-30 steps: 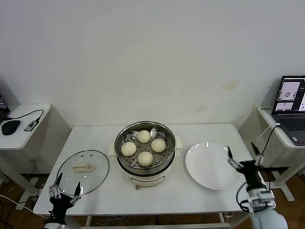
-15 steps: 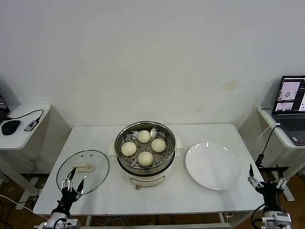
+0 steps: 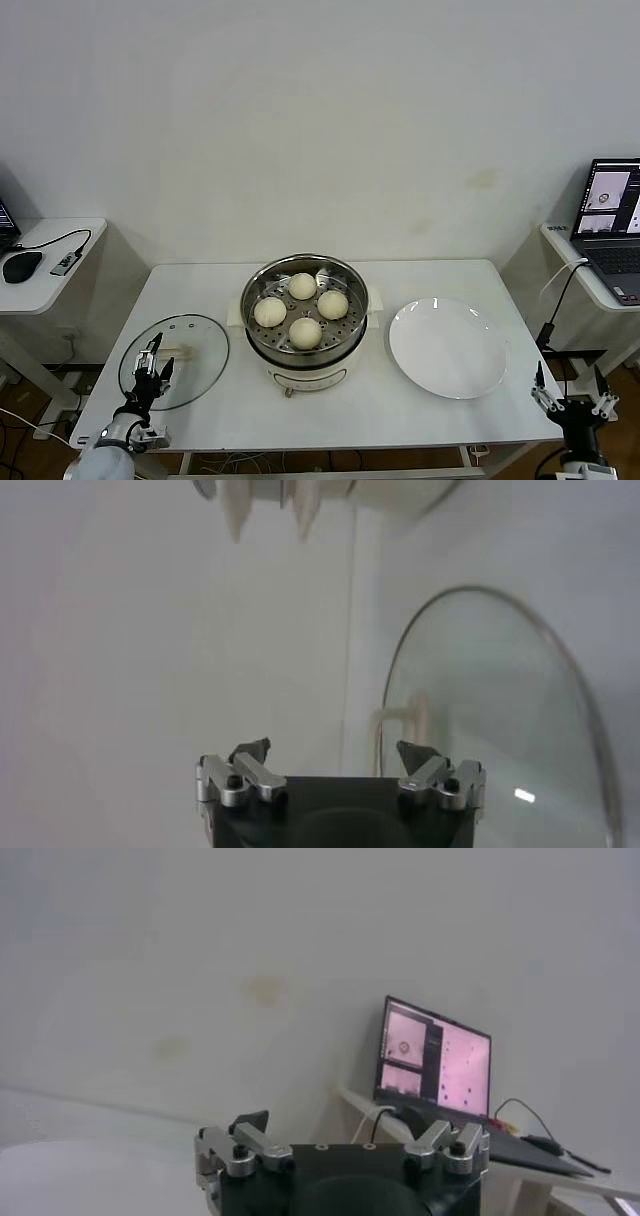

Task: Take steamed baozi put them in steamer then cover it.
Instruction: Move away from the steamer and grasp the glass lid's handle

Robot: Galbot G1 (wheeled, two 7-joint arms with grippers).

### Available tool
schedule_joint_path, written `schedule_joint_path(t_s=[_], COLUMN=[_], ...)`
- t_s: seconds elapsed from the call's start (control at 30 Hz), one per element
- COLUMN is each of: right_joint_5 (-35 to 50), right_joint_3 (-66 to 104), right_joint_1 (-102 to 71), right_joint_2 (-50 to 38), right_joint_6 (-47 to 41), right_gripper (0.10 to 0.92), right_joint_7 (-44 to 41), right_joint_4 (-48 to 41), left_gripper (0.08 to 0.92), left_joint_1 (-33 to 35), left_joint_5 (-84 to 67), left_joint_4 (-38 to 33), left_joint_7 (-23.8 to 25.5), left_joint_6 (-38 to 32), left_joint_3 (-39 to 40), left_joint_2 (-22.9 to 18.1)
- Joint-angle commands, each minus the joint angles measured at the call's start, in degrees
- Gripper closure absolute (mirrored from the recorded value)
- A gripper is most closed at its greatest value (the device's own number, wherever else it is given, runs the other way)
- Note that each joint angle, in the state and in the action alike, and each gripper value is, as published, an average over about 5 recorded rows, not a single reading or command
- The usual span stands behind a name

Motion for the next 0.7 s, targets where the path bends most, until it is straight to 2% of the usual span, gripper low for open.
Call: schedule_joint_path(t_s=[0.03, 0.43, 0.7], right_joint_5=[-0.24, -2.13, -2.25], right_joint_3=[0.74, -0.91, -1.65], right_joint_1=[-0.58, 0.35, 0.11], right_joint_2=[0.42, 0.26, 0.23], right_joint_6=[0.38, 1.03, 1.35], right_gripper=[0.203, 0.203, 0.203], right_joint_7=[0.19, 0.14, 0.12], right_joint_4=[-0.77, -1.97, -2.7], left_gripper=[0.177, 0.177, 0.177], left_joint_1=[-6.3, -9.91, -10.54], left_joint_5=[1.34, 1.68, 1.52], left_joint_4=[5.72, 9.84, 10.13], left_joint_7=[0.76, 1.41, 1.46], left_joint_6=[0.39, 0.88, 0.91], left_joint_3=[1.28, 2.89, 3.09], left_joint_2=[0.71, 0.52, 0.58])
